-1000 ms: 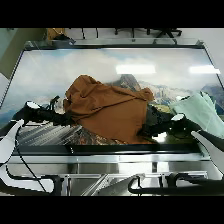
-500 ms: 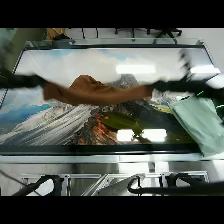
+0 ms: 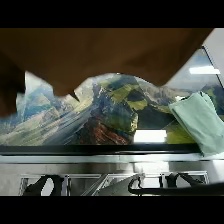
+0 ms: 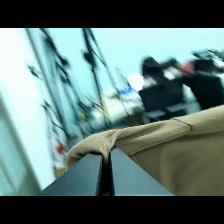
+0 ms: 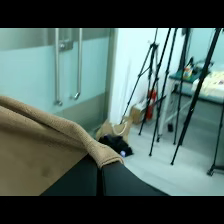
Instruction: Fold the shirts.
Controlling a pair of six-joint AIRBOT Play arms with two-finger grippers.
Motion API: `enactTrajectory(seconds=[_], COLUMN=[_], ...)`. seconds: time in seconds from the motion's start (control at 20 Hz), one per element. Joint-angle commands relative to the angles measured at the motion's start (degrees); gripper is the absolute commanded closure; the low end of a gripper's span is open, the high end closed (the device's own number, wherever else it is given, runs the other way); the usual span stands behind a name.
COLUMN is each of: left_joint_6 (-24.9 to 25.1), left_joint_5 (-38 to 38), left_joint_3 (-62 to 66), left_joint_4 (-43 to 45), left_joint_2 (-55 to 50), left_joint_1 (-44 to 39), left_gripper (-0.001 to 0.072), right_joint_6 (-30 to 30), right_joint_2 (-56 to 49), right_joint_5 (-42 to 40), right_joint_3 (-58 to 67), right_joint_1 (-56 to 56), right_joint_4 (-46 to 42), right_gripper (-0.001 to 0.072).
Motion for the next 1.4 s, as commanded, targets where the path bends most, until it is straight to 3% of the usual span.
enactTrajectory(seconds=[0.0,0.15,0.3,0.5,0.65,0.8,0.85,0.9,0.95,1.0,1.05,1.2,1.3,1.35], left_joint_6=[3.76,5.77,8.94,6.51,3.28,3.08,3.08,3.08,3.08,3.06,2.29,-1.03,-4.35,-5.81], left_joint_5=[2.62,3.08,4.57,6.91,4.04,10.1,12.55,12.9,11.89,9.07,6.05,0.46,-4.07,-7.61], left_joint_3=[-5.92,-11.43,-12.94,-9.4,-1.95,-5.29,-7.19,-7.56,-7.17,-5.66,-3.89,-5.29,-9.66,-11.98], left_joint_4=[2.25,2.38,4.83,12.57,12.87,12.92,12.92,13.03,12.98,12.9,12.92,13.31,13.27,12.83], left_joint_2=[0.07,-8.48,-24.35,-49.33,-66.4,-71.78,-71.71,-71.73,-71.52,-71.32,-70.75,-64.02,-57.94,-55.49], left_joint_1=[-2.56,-10.69,-20.81,-26.01,-25.64,-25.59,-25.59,-25.55,-25.44,-25.07,-24.92,-22.99,-20.81,-19.61], left_gripper=[0.0691,0.0691,0.069,0.069,0.069,0.0686,0.0684,0.0682,0.0498,-0.0004,0.004,0.004,0.0041,0.0041], right_joint_6=[0.46,-1.18,-4.39,-5.2,-5.18,-5.22,-5.22,-5.2,-5.2,-5.18,-5.18,-4.15,-0.37,1.6], right_joint_2=[-2.75,-8.92,-17.07,-31.61,-43.54,-51.6,-53.13,-53.99,-54.18,-53.79,-52.81,-47.54,-43.78,-42.36], right_joint_5=[2.82,9.16,8.09,-1.79,-9.99,-17.31,-18.12,-18.21,-17.94,-17.38,-16.11,-8.76,-1.51,3.08], right_joint_3=[2.16,-6.03,-16.68,-23.74,-23.71,-23.67,-23.65,-23.65,-23.67,-23.65,-23.65,-23.65,-23.69,-23.76], right_joint_1=[-0.83,0.24,5.7,11.06,12.13,12.79,12.94,12.96,12.94,12.68,12.28,8.98,5.73,4.17], right_joint_4=[-0.57,6.36,3.8,-7.93,-9.46,-8.59,-8.61,-8.61,-8.7,-8.66,-8.68,-8.76,-10.51,-11.91], right_gripper=[0.0696,0.0696,0.0696,0.0696,0.0695,0.0693,0.0665,0.0523,0.0434,0.0416,0.0416,0.0405,0.0285,0.0282])
